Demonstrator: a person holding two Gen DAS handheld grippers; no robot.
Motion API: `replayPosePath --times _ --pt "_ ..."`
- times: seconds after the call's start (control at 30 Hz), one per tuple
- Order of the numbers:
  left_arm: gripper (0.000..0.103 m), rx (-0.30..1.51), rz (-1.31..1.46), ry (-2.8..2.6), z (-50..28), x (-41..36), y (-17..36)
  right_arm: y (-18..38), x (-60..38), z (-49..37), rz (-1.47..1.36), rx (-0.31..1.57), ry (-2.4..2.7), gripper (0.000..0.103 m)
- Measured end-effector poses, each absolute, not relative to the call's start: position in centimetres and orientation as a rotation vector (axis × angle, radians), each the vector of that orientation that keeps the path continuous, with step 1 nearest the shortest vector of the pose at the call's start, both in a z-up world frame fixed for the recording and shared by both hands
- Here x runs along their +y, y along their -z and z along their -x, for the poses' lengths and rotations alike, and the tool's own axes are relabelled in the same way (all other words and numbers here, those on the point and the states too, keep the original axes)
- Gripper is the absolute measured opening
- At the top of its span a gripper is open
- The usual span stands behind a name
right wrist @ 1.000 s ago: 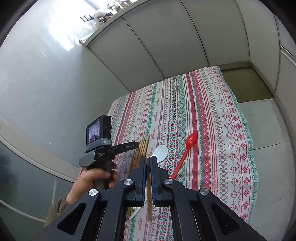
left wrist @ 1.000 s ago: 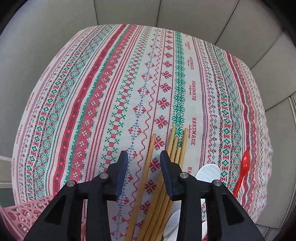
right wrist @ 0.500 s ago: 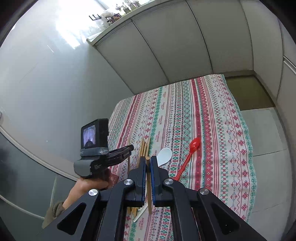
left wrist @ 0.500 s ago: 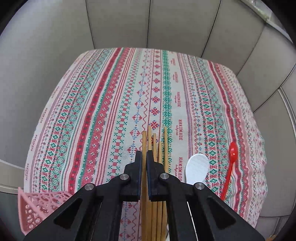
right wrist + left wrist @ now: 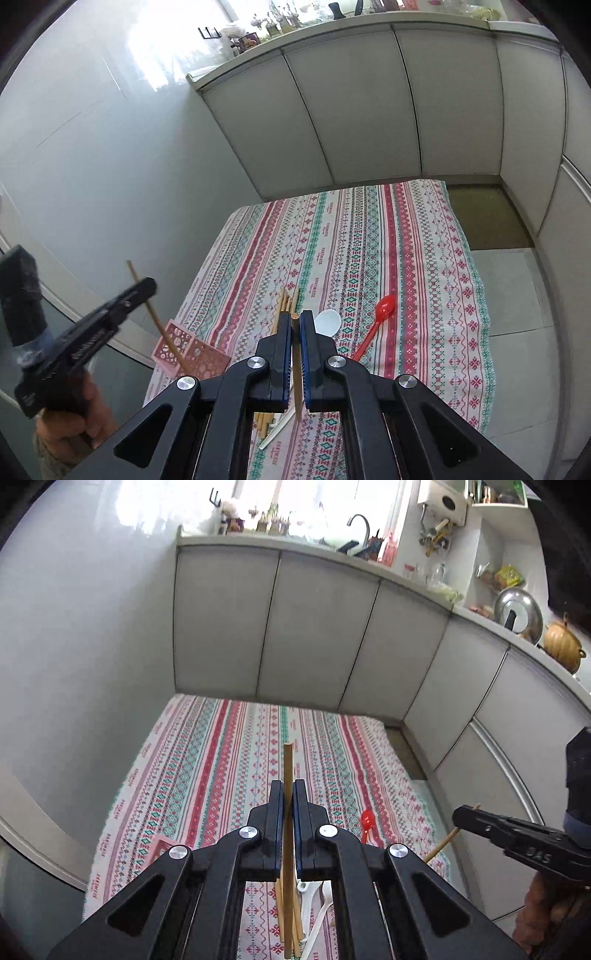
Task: Organize utensils
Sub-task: 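Carry the held chopsticks upright with both tools toward the pink basket, then lower both chopsticks into the pink basket and open both tools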
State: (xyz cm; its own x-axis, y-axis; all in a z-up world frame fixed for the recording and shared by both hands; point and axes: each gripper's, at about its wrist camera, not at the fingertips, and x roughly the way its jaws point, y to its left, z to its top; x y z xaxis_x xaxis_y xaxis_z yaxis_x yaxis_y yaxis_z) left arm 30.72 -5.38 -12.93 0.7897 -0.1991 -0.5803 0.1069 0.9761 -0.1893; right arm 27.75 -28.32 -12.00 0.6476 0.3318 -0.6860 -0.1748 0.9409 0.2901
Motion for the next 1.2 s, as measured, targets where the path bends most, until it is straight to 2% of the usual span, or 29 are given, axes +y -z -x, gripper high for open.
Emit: replayPosePath --times 0.4,0.7,1.2 --pt "0.004 0.315 0.258 0.06 -24.7 5.4 5.9 9.6 -24.7 -26.7 -0.133 0.74 -0.276 0.004" --pt "0.004 0.296 0.237 0.031 -27.5 7.7 8.9 8.2 -22.3 -26.0 -0.089 0.672 -0.253 0.004" --pt "0.005 0.41 0.19 0.027 -32.2 7.7 15.1 5.3 -19.4 -24.7 -0.1 0.496 -0.283 0.004"
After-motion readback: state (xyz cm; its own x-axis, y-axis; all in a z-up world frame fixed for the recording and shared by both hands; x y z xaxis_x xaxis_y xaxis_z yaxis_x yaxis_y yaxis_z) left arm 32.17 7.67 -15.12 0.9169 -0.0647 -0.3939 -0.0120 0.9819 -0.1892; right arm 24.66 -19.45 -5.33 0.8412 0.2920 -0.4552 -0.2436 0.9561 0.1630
